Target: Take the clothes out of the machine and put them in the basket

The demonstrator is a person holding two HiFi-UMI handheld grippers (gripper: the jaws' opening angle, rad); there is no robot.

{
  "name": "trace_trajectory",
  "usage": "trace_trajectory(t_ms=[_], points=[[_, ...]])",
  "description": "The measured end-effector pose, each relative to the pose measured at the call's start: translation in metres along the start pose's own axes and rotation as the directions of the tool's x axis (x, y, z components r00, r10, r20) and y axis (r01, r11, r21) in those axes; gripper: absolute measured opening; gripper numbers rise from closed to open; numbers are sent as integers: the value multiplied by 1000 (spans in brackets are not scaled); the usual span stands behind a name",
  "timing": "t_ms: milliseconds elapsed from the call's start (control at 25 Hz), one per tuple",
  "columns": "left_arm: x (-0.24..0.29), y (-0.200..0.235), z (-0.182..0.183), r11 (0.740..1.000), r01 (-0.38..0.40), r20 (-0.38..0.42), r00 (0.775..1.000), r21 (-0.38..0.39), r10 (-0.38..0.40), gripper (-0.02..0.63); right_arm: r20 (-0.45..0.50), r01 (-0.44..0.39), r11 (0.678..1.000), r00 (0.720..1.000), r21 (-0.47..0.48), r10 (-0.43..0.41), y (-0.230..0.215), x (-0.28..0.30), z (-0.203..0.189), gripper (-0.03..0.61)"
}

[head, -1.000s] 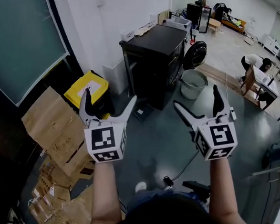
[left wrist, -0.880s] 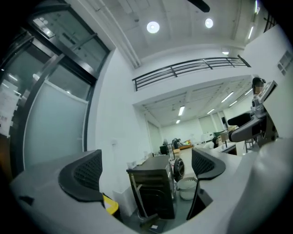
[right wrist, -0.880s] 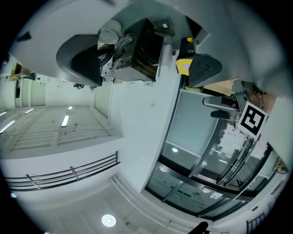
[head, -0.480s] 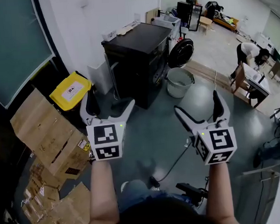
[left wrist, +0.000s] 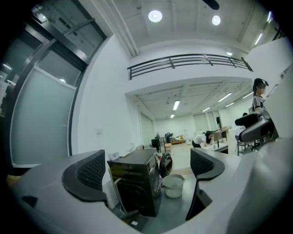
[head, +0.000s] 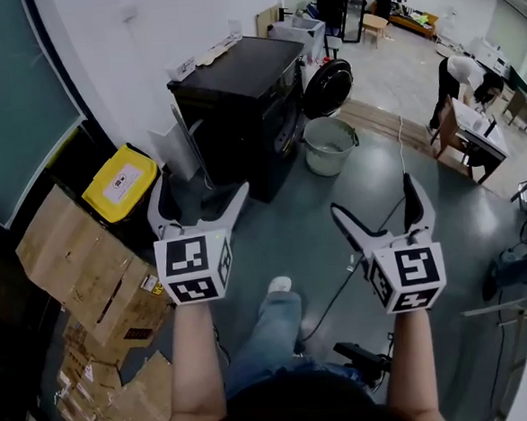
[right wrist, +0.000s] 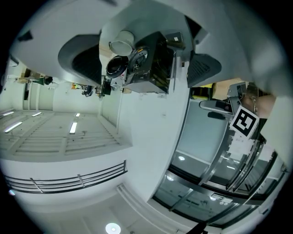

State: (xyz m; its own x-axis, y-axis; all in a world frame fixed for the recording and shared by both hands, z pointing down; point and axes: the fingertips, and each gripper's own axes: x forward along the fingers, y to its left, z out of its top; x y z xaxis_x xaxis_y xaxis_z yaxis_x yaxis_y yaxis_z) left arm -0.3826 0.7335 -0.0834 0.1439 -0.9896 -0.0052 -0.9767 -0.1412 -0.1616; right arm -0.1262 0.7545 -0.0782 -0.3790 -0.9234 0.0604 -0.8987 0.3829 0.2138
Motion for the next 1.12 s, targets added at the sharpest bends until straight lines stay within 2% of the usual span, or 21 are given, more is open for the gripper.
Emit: trace_trajectory(t_ms=[320,520,680,800,1040,1120], points=[[105,2,-18,999,42,-18,999,-29,-43,568,-54,92,996,994,15,-91,-64,65,-22,566],[192,16,-23,997,69,-42,997,-47,-71,568,-58,90,994,995,57,-86,-89,140,-19,565],[266,26,-26,993,107,-45,993,-54,-110,568,-88,130,991,988,32,-127,-111,209,-15,565],[314,29,-29,989,142,-49,988,-50,-145,568,-75,129,991,989,45,-125,-119,249,-13,565],[374,27,-41,975,219,-65,973,-35,-220,568,-141,178,983,975,42,-171,-135,299,-28,565],[386,25,-42,972,235,-62,970,-4,-234,568,-149,194,980,971,36,-186,-140,307,-30,565]])
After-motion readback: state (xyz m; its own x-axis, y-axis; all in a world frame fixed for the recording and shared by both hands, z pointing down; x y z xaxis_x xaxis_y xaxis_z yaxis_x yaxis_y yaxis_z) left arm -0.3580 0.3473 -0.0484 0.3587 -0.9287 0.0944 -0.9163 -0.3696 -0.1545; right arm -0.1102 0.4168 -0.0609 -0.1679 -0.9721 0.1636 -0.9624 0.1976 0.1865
